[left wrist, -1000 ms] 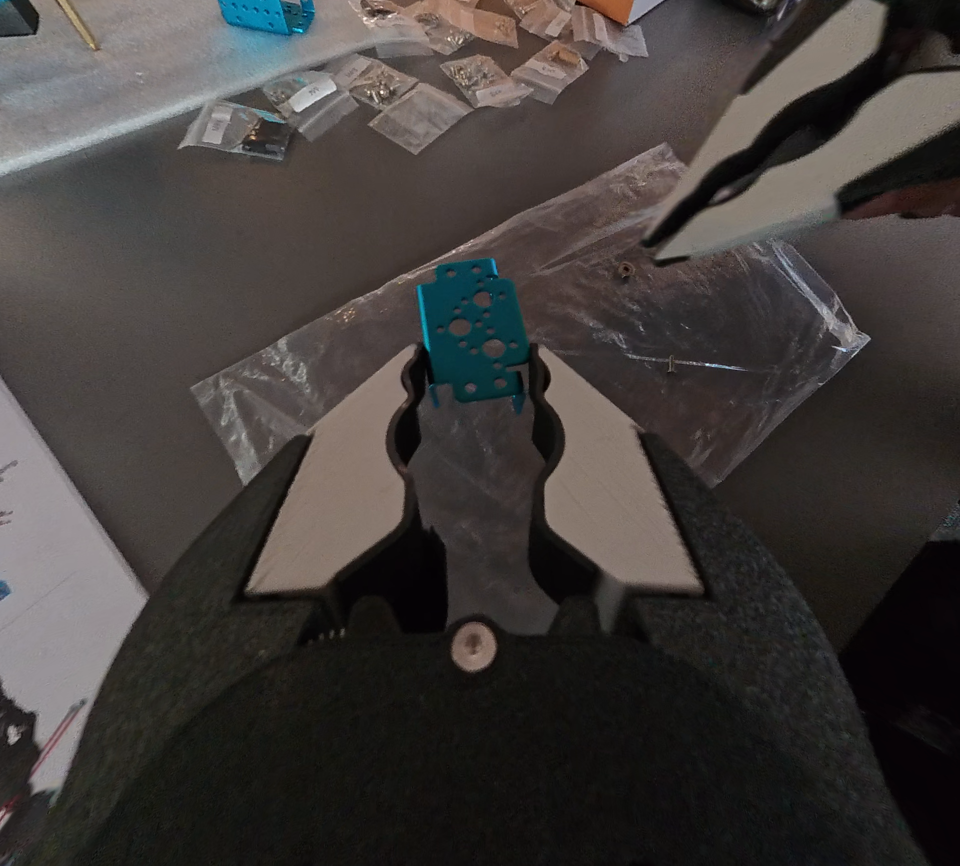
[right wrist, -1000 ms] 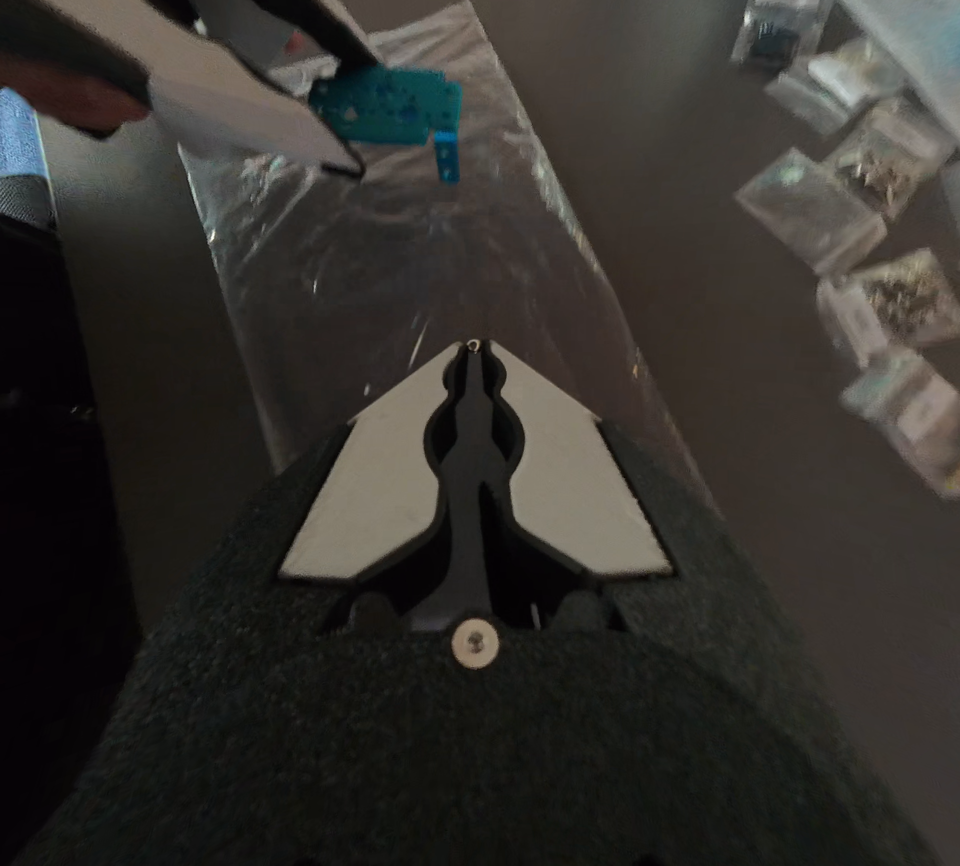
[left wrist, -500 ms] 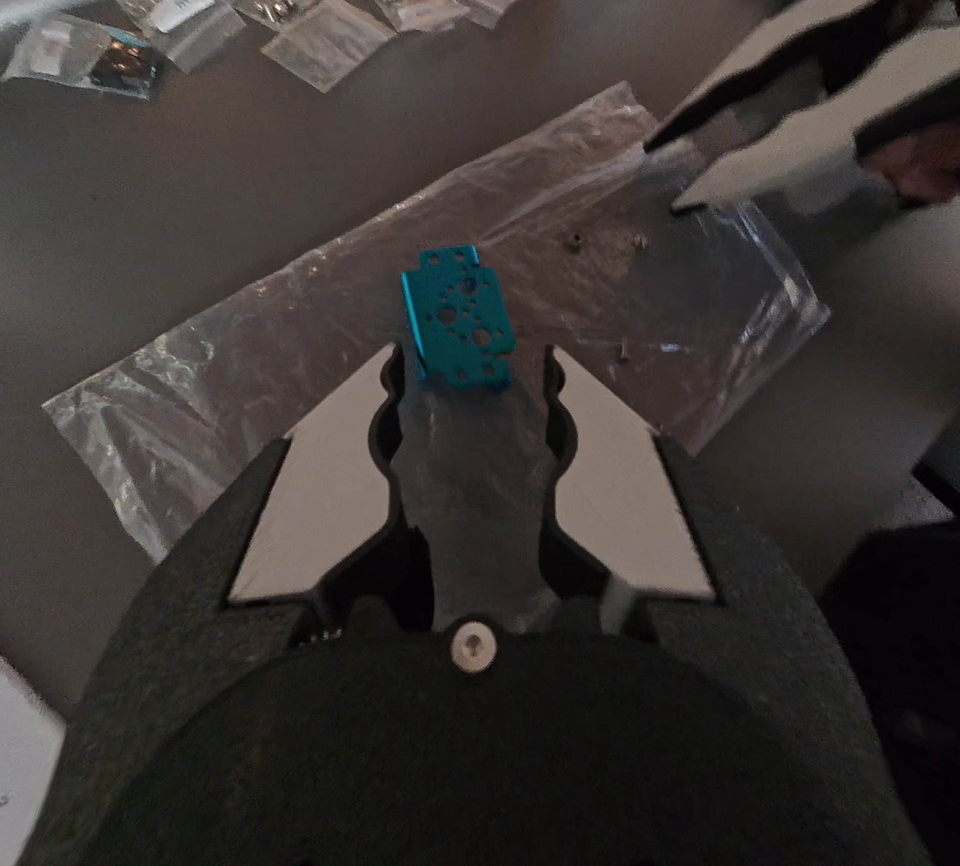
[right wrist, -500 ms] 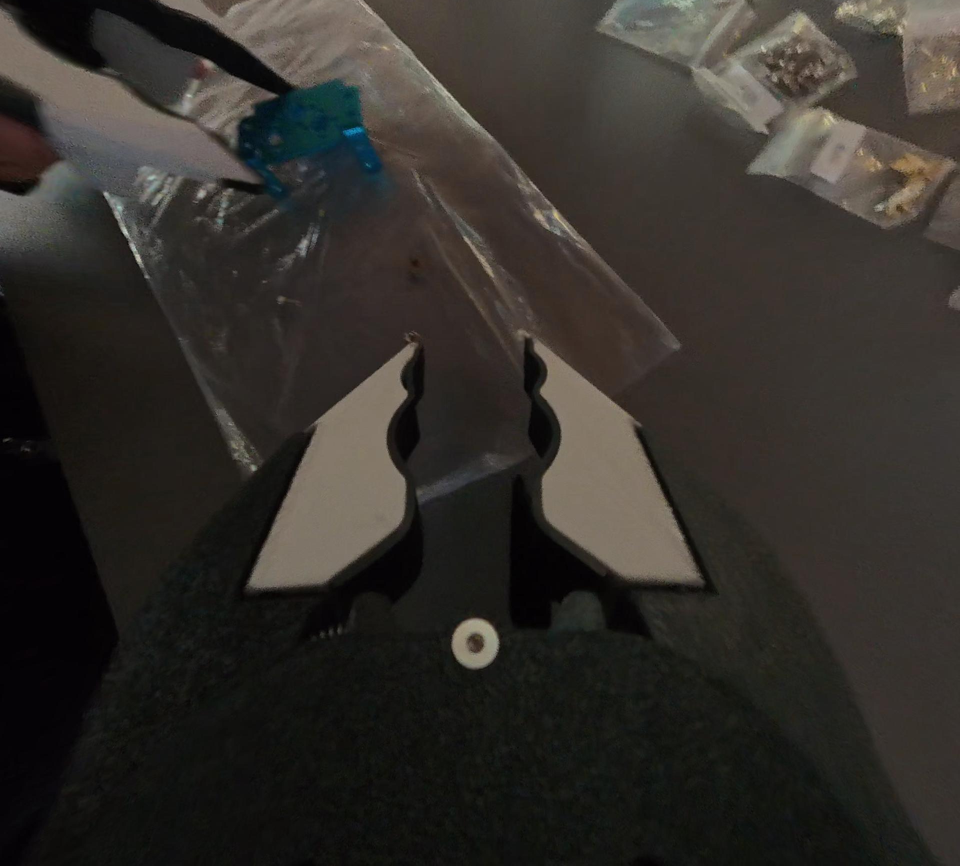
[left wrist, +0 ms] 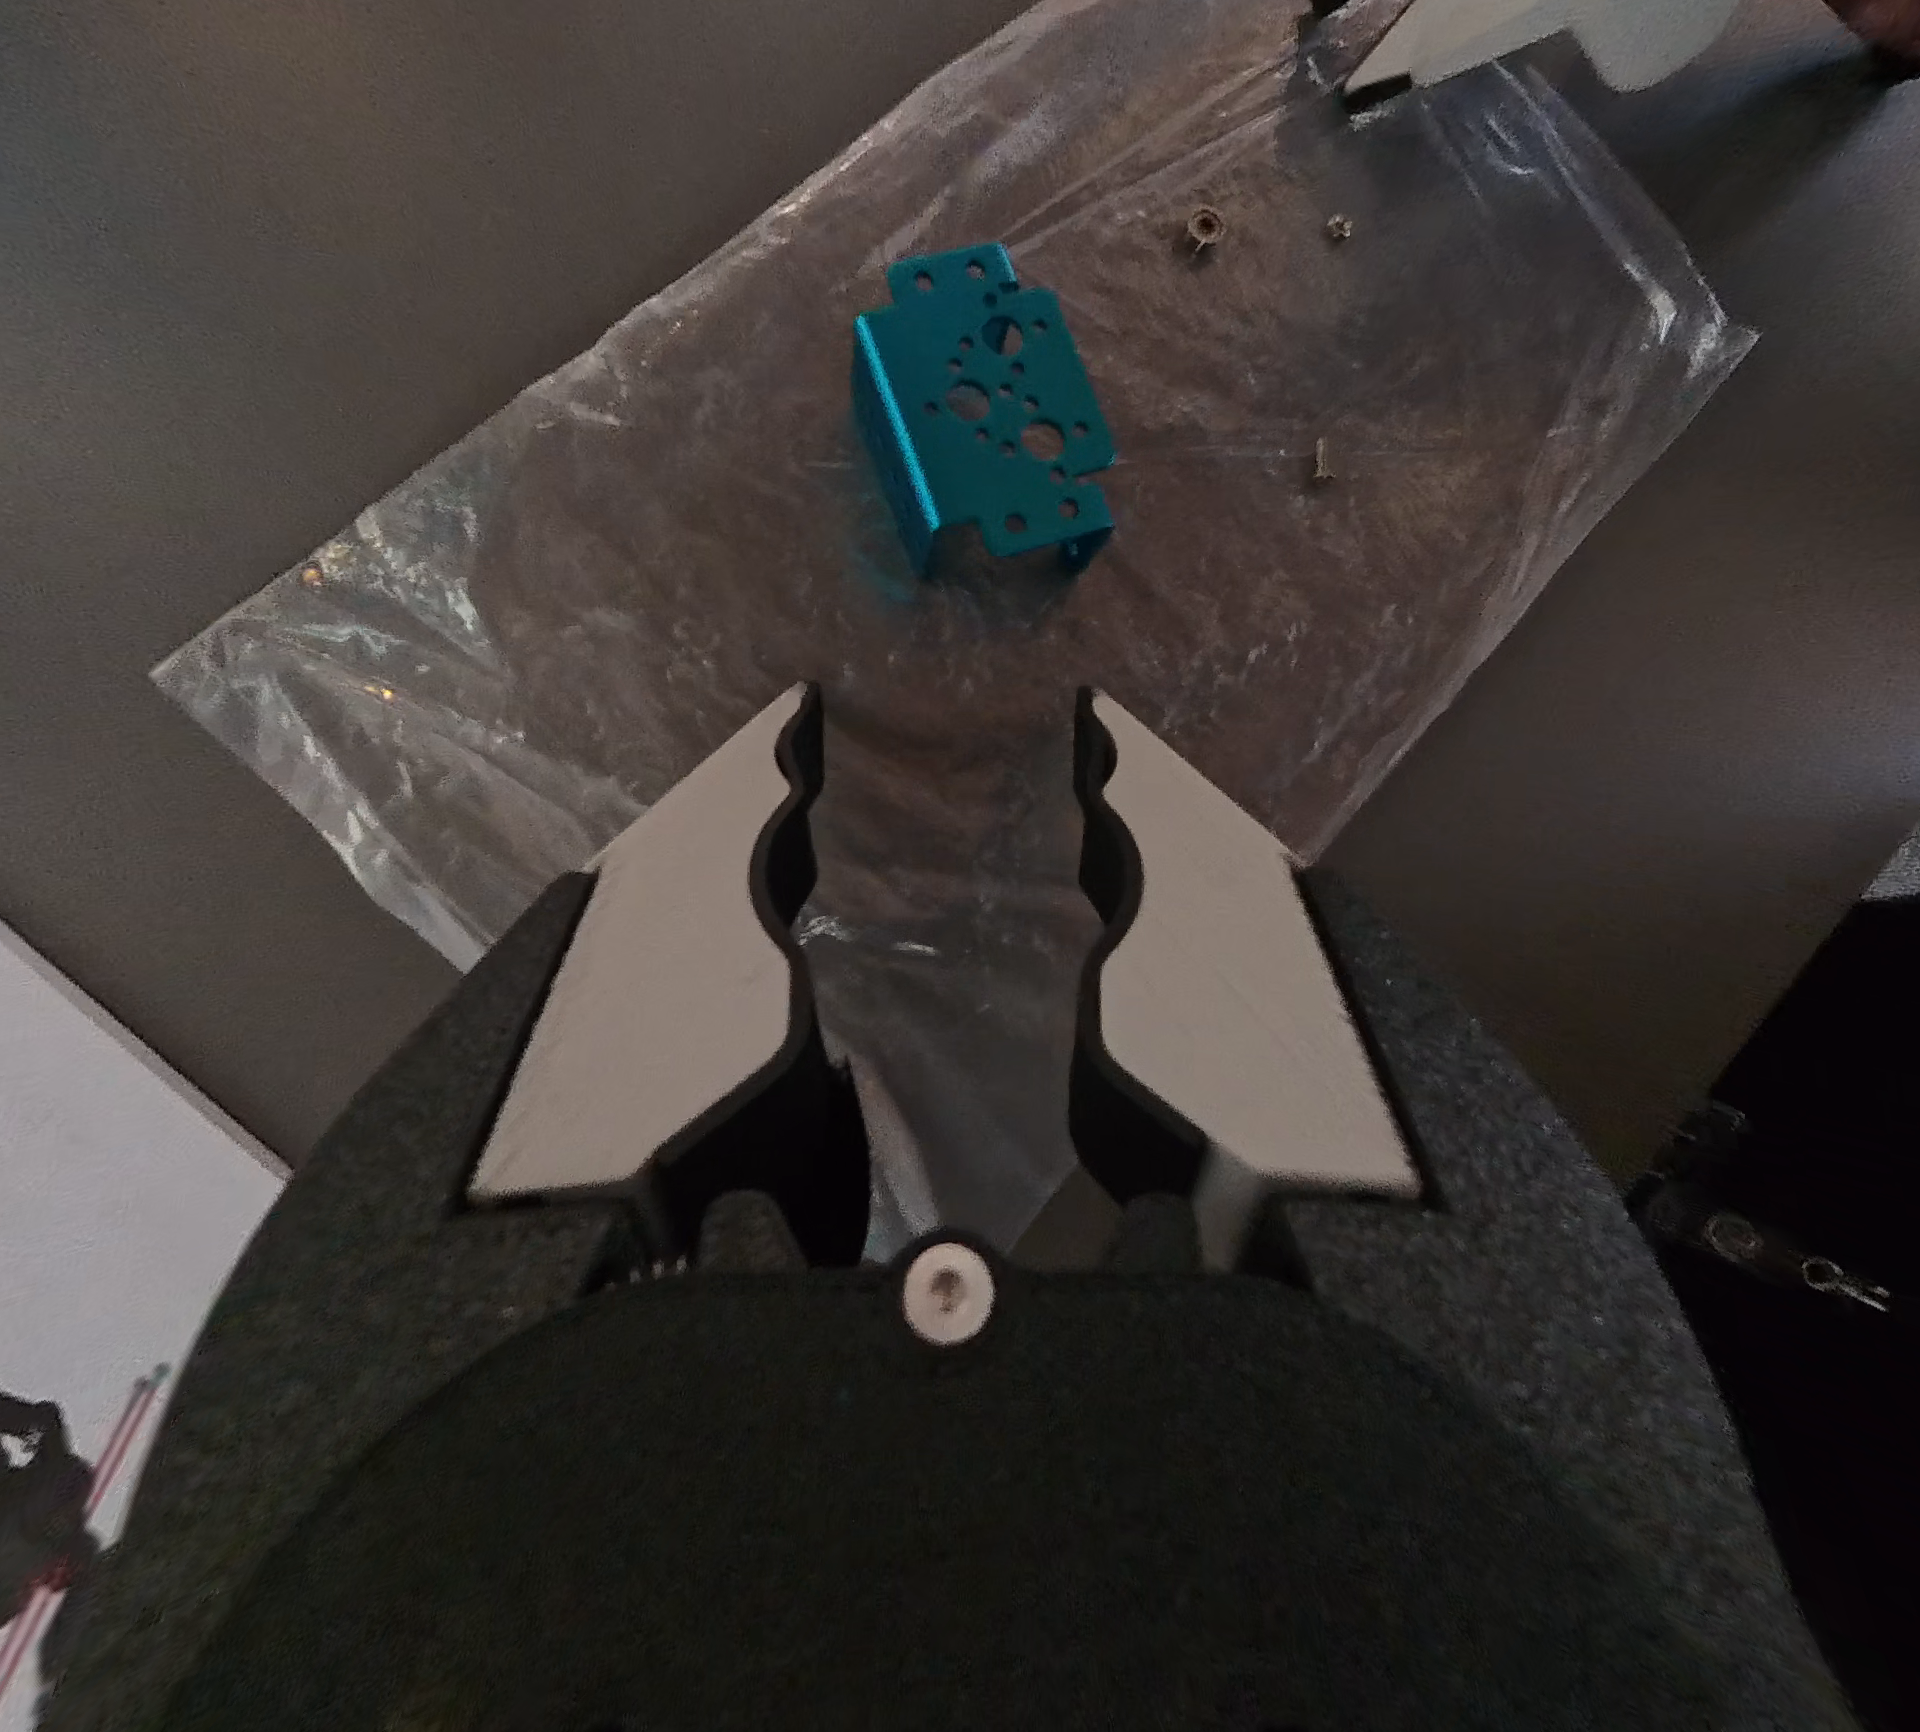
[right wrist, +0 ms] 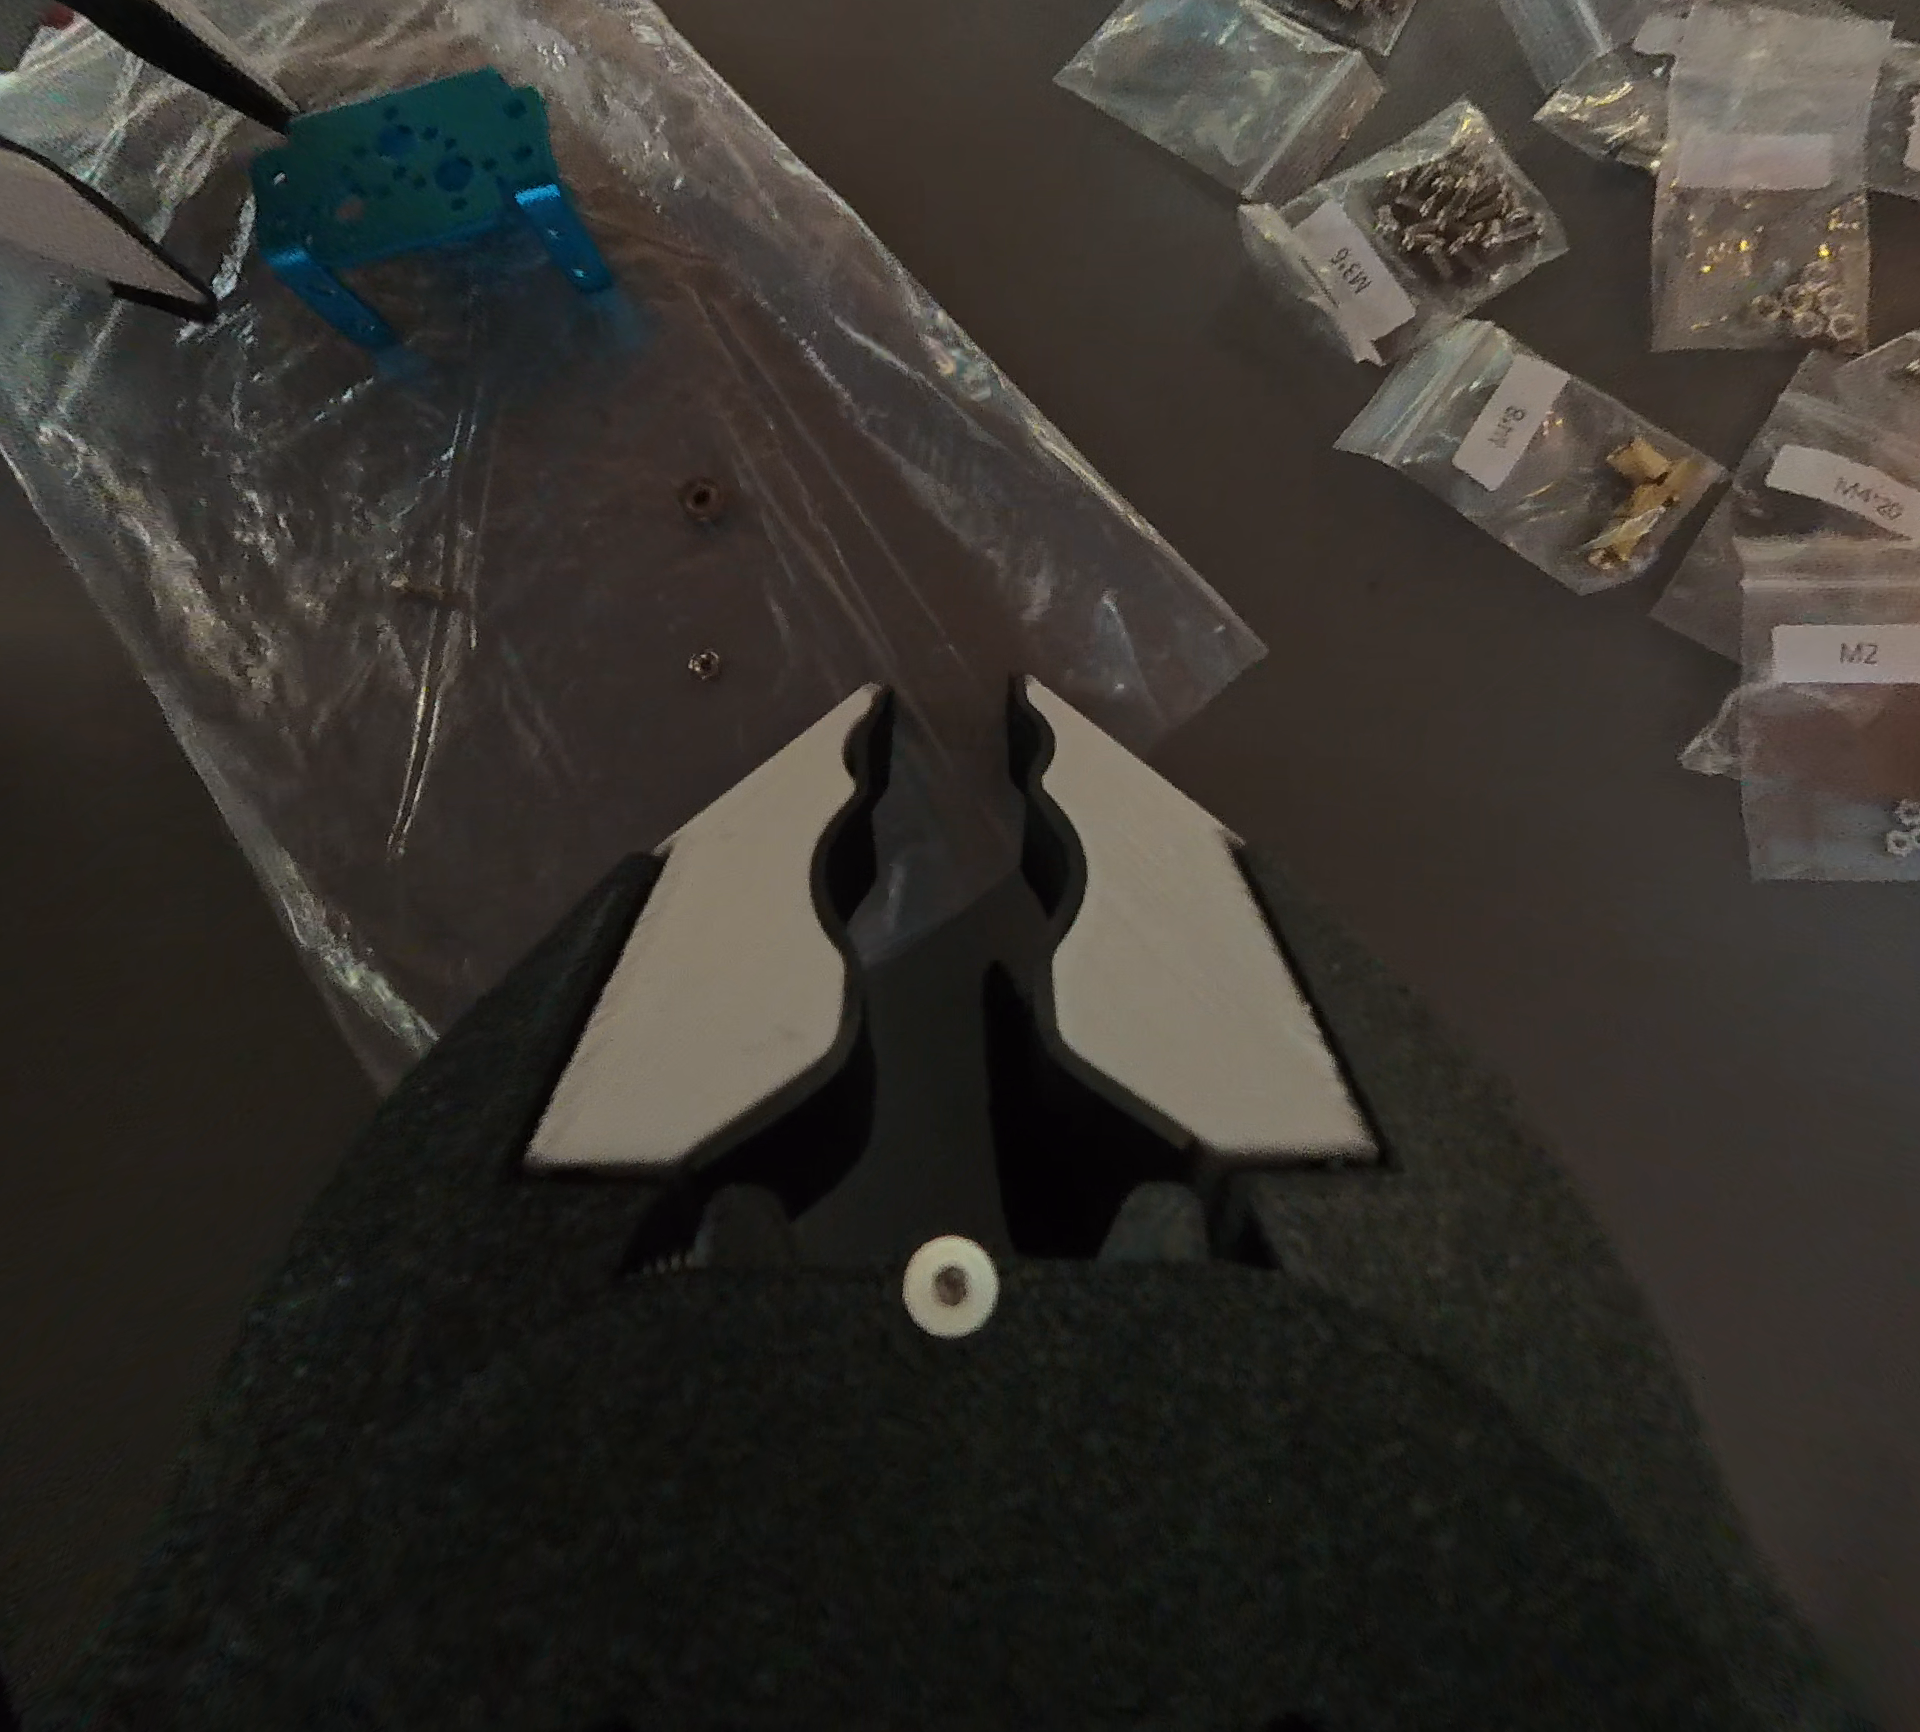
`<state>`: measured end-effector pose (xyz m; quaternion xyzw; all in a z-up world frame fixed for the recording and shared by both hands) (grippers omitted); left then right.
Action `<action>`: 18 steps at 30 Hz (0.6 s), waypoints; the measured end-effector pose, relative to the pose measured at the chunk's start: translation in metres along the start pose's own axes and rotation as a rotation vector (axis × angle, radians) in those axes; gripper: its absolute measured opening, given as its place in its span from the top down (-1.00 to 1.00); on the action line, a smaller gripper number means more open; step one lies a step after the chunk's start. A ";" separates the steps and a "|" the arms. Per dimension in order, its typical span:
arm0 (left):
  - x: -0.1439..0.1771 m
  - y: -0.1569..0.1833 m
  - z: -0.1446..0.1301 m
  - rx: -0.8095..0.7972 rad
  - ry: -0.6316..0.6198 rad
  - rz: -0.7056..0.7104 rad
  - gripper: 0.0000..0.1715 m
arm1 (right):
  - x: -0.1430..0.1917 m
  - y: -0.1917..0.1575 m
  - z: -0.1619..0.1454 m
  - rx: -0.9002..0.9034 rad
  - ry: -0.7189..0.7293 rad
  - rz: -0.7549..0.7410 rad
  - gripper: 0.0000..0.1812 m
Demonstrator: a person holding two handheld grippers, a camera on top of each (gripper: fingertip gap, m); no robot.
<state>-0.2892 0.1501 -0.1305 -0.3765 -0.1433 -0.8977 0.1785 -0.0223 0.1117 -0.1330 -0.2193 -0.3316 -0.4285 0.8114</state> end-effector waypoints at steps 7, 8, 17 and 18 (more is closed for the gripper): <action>0.064 -0.038 -0.013 0.052 0.236 0.175 0.37 | 0.036 -0.019 -0.001 -0.033 0.251 -0.165 0.65; 0.080 -0.054 -0.020 0.075 0.289 0.238 0.37 | 0.042 -0.022 -0.003 -0.051 0.293 -0.209 0.66; 0.139 -0.170 -0.053 0.127 0.378 0.584 0.44 | 0.048 -0.038 0.042 -0.111 0.424 -0.261 0.67; 0.138 -0.178 -0.049 0.096 0.366 0.592 0.44 | 0.042 -0.037 0.055 -0.086 0.421 -0.252 0.67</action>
Point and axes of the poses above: each gripper's, where its closed fingertips meet, x back along the fingers, z out of its top, y = z × x across the jaws, the point moved 8 cm from there along x, back along the fingers, and after that the axes turned 1 degree about z, right-handed, at the moved point
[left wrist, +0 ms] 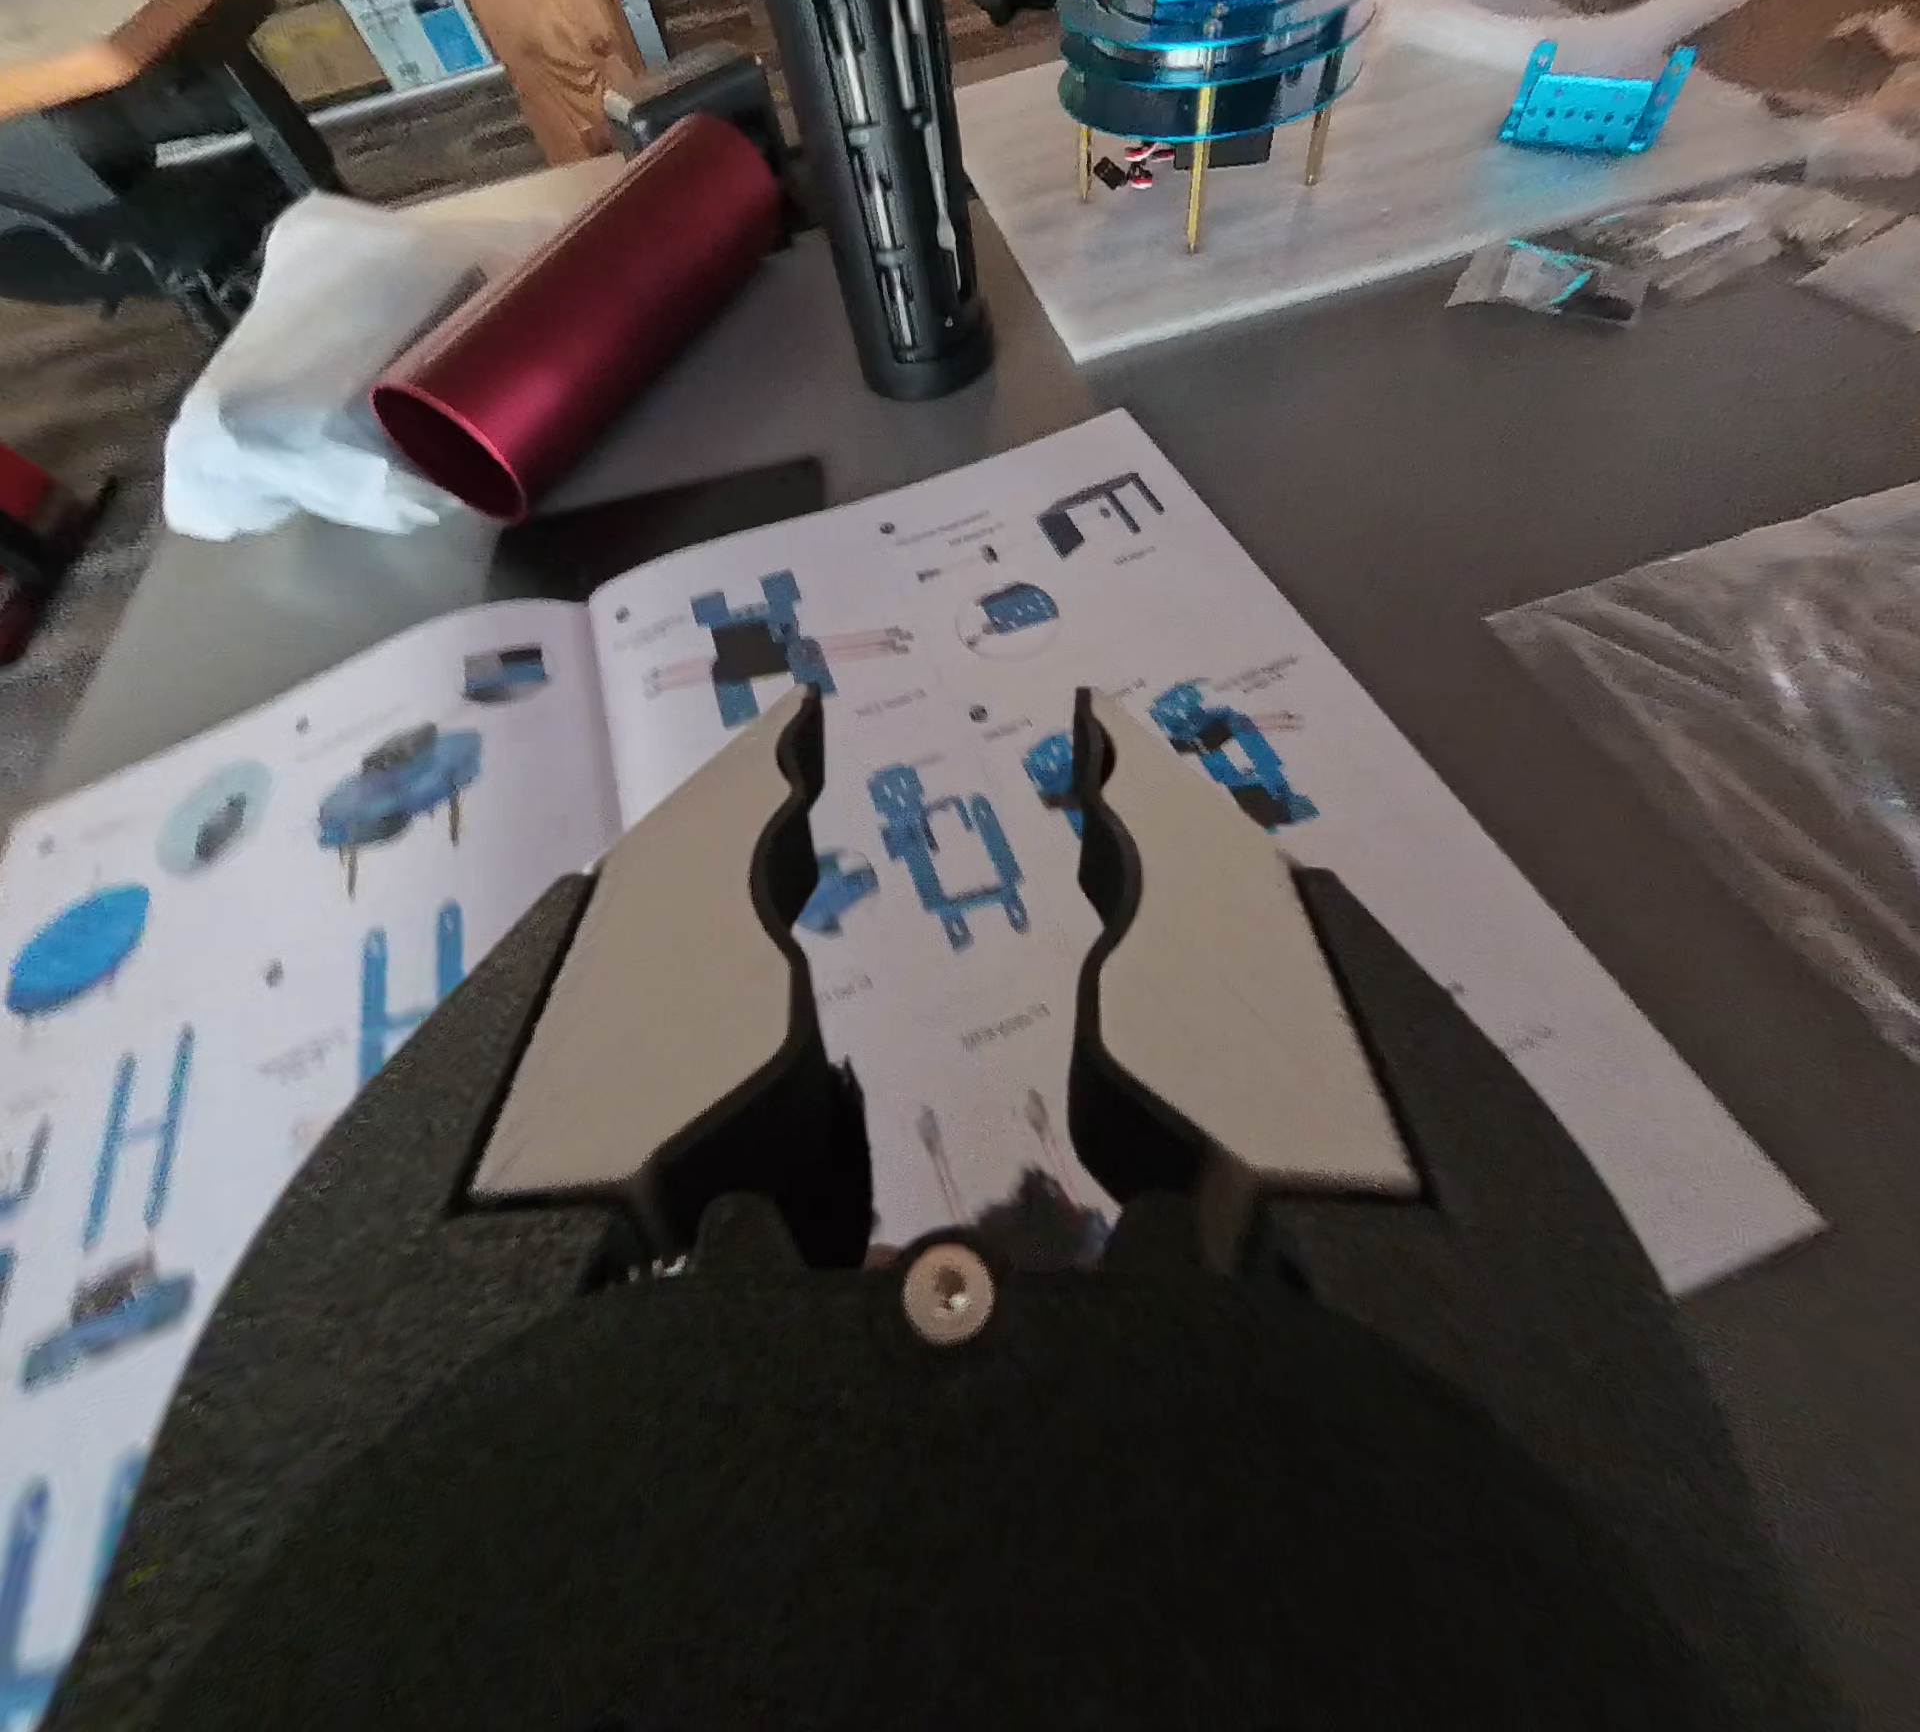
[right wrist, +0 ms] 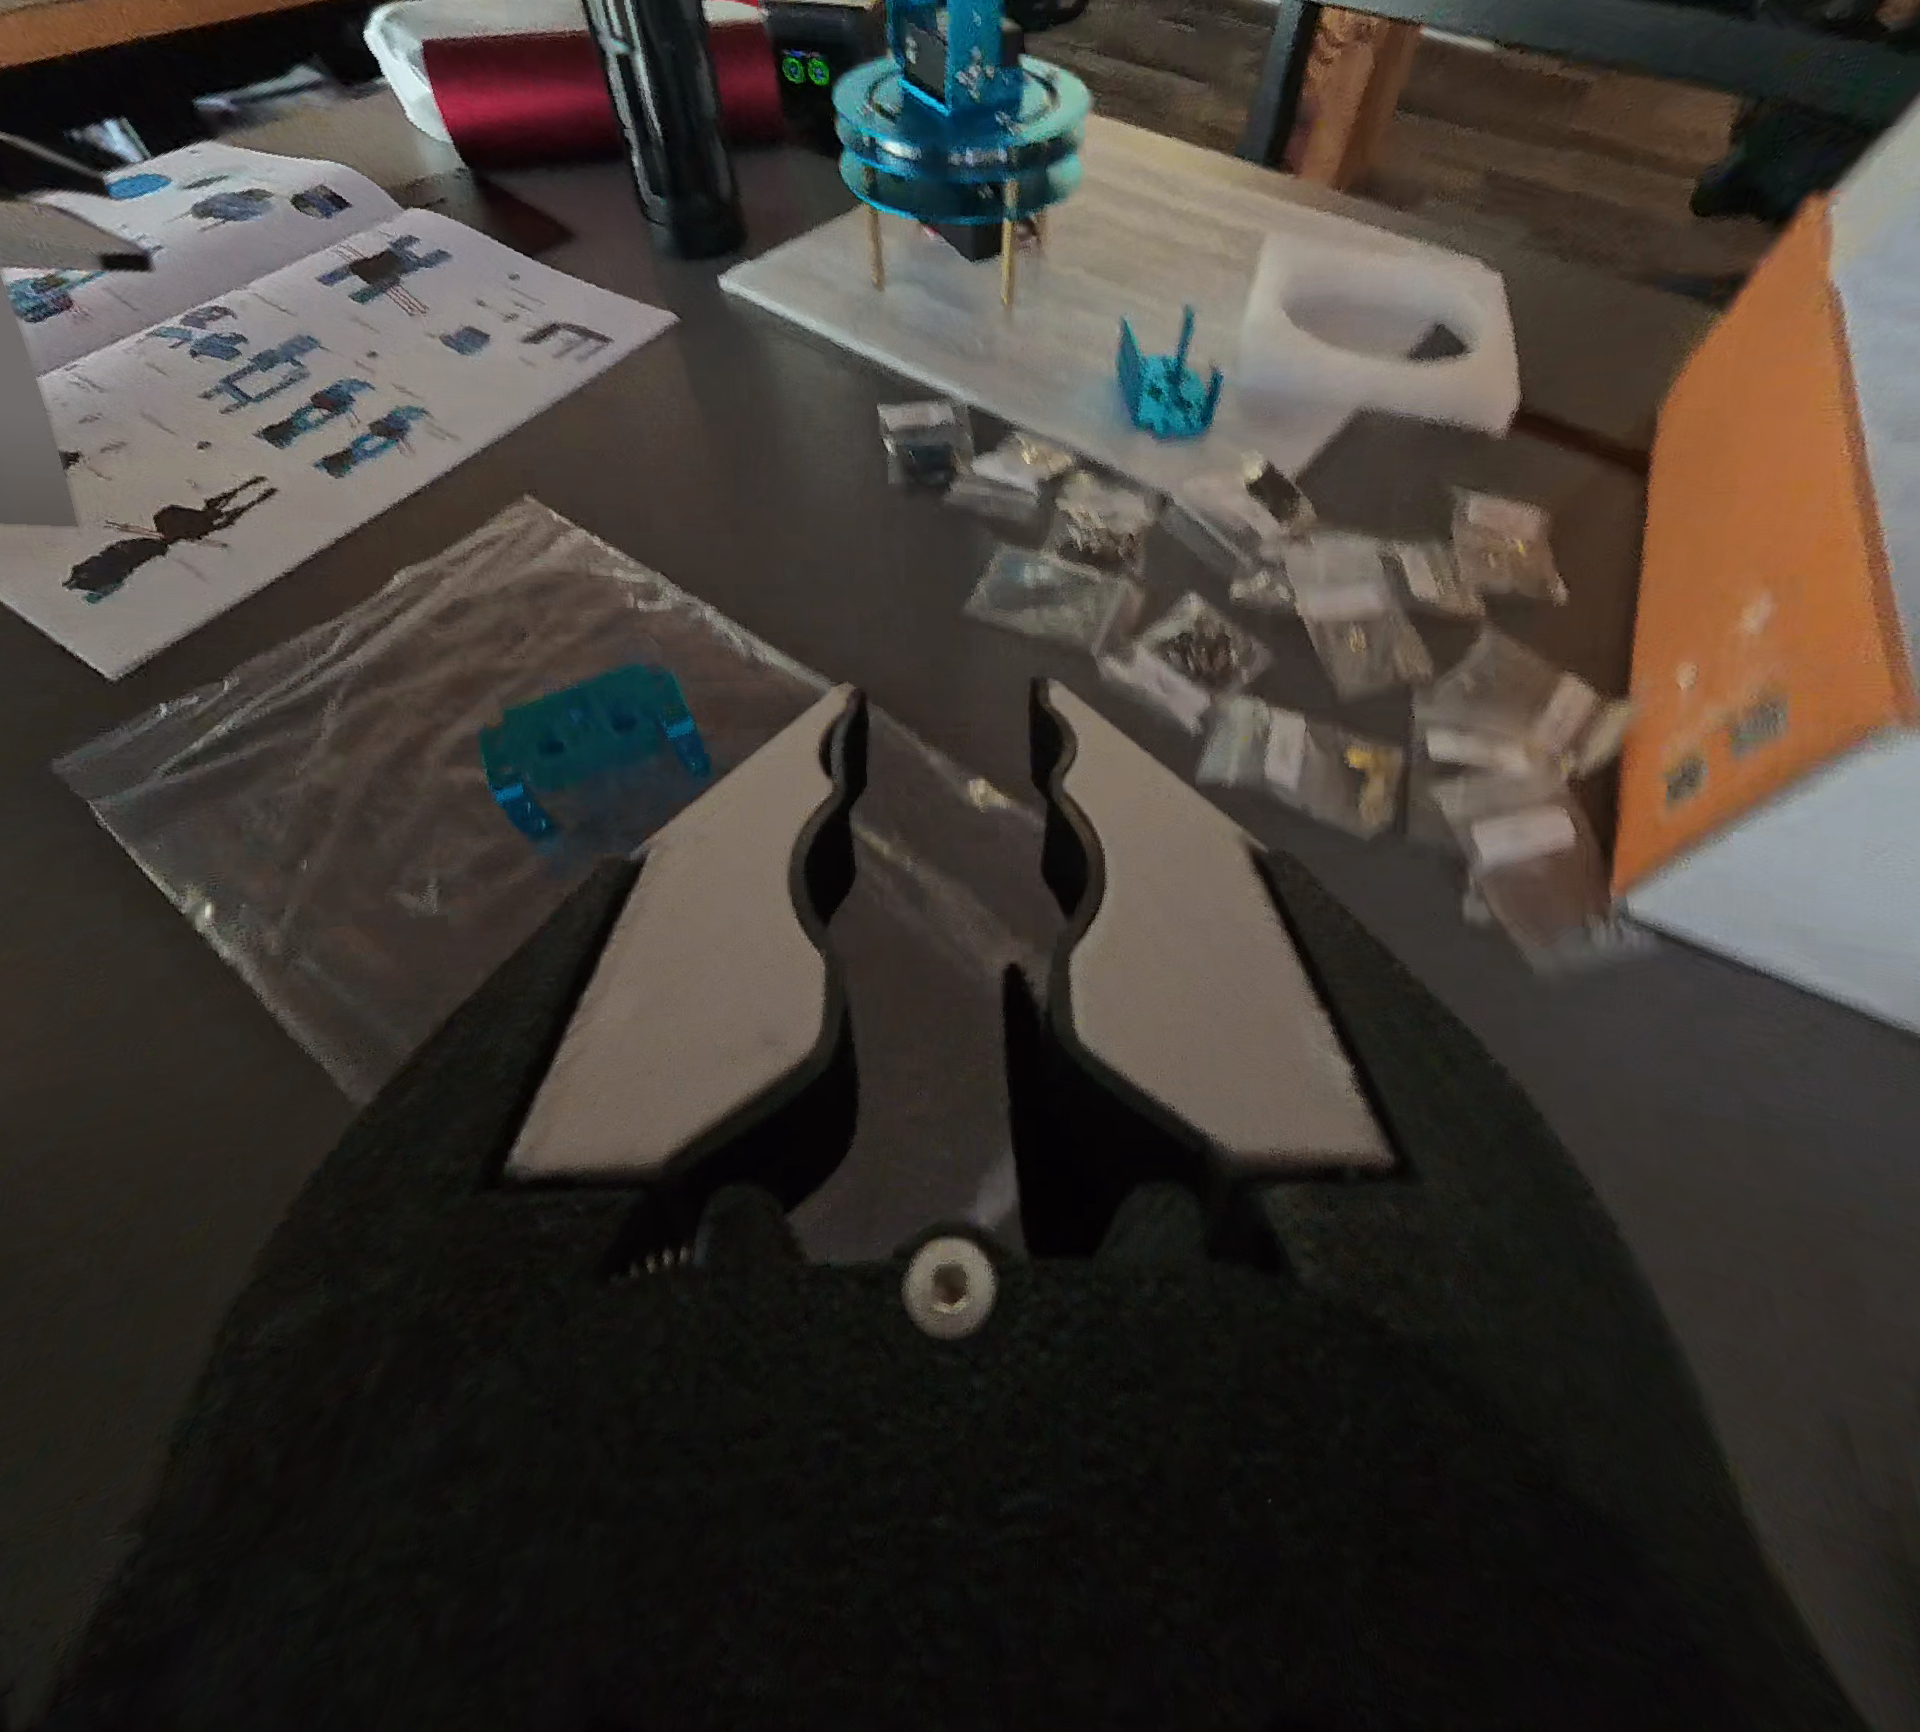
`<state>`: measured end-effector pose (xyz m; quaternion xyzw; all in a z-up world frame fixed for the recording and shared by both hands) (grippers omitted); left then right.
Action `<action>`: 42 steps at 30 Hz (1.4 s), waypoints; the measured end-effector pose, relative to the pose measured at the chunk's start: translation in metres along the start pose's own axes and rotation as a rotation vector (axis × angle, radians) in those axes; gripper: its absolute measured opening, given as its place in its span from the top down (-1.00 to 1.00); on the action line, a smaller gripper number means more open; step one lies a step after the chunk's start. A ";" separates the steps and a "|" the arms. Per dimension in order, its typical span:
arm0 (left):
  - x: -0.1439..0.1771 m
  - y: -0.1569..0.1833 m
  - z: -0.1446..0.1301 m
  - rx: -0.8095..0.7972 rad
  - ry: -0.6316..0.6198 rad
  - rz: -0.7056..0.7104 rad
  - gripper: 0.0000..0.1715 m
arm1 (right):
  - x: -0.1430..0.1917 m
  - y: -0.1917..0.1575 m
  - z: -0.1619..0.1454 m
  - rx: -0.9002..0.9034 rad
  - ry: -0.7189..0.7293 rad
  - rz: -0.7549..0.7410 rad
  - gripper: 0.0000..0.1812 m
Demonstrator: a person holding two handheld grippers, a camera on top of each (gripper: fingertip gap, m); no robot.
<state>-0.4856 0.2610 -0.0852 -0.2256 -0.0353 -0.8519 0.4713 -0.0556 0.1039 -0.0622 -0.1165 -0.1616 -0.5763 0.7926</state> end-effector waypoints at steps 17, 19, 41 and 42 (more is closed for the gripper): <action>-0.057 -0.063 0.005 -0.201 0.021 0.079 0.62 | -0.087 0.016 0.021 0.165 0.027 -0.023 0.70; -0.054 -0.067 0.007 -0.182 0.028 0.094 0.62 | -0.083 0.014 0.028 0.152 0.064 -0.028 0.70; -0.058 -0.061 0.001 -0.160 -0.020 0.275 0.62 | -0.076 0.005 0.030 -0.010 0.111 0.046 0.77; -0.057 -0.065 0.000 -0.146 -0.022 0.294 0.62 | -0.077 0.004 0.030 -0.016 0.109 0.056 0.77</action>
Point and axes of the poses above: each gripper's, where its closed fingertips meet, x back along the fingers, z out of its top, y = z × x across the jaws, the point moved 8 cm from there along x, back along the fingers, and after that the axes turned 1 degree about z, right-handed, at the moved point
